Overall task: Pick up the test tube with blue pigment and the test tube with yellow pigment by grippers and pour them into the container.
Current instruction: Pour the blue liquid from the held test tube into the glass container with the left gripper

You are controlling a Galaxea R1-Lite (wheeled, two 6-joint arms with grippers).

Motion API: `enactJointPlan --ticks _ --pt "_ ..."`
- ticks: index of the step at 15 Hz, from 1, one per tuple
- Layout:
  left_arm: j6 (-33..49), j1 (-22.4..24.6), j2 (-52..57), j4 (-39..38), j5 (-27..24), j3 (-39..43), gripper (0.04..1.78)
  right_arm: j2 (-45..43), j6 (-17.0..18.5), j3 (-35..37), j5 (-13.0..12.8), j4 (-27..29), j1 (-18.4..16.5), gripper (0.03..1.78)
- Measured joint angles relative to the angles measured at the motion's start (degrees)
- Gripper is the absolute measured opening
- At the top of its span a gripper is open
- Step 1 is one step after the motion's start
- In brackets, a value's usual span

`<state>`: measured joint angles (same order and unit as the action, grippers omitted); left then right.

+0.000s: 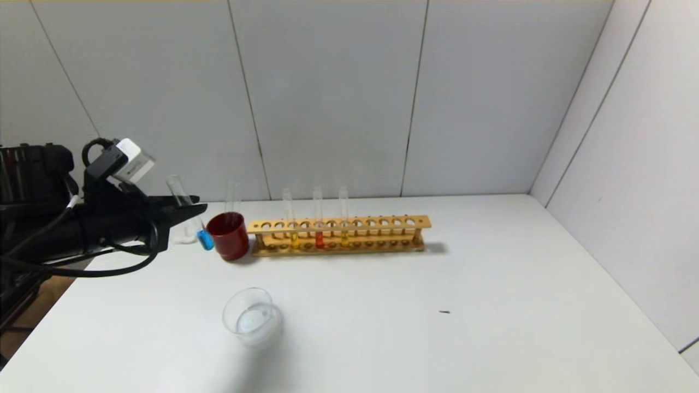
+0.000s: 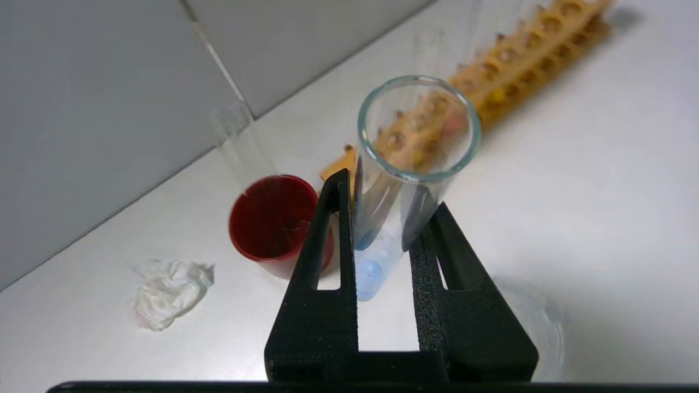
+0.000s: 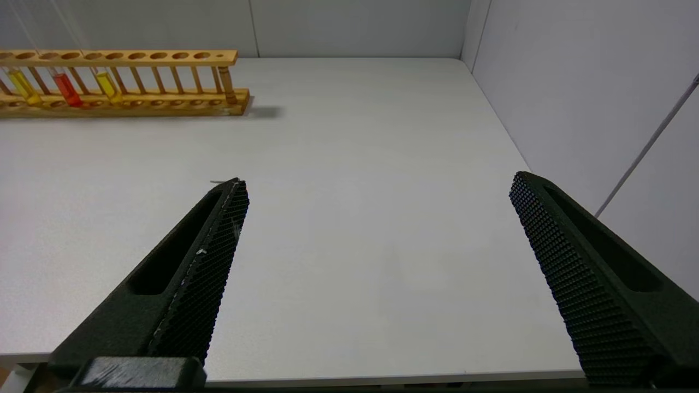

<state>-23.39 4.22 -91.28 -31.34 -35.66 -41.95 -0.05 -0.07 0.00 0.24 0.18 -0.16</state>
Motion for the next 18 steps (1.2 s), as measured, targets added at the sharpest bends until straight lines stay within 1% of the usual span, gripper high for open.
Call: enactJointPlan --ticks 2,4,5,6,10,12,15,18 --pt "-4.91 2.5 0.2 -2.23 -6.77 3.41 0.33 0.0 0.0 0.0 0.0 0.0 -0.02 1.75" --pt "-11.8 4.96 -0.59 -4.99 -14.4 5.46 0.33 0.0 0.0 0.0 -0.02 0.0 -0.02 1.75" --pt "-15.38 5.81 -1.16 -5.6 -17.64 5.84 0.33 0.0 0.0 0.0 0.0 0.0 0.0 1.75" --pt "-18.51 6.39 -1.63 -5.69 -19.74 6.06 0.33 0.0 0.02 0.0 -0.02 0.0 -0.02 1.75" --pt "-22.42 7.0 -1.82 -5.81 -19.44 6.69 0.33 0.0 0.0 0.0 0.0 0.0 0.0 1.75" --pt "-27.89 7.22 -1.61 -5.91 -18.09 8.33 0.33 0.0 0.0 0.0 0.0 0.0 0.0 1.75" --pt "-35.67 7.61 -1.18 -5.91 -14.86 13.46 0.33 0.0 0.0 0.0 0.0 -0.02 -0.02 1.75" --pt "-43.03 7.72 -1.05 -5.97 -14.4 14.56 0.33 0.0 0.0 0.0 -0.02 0.0 -0.02 1.75"
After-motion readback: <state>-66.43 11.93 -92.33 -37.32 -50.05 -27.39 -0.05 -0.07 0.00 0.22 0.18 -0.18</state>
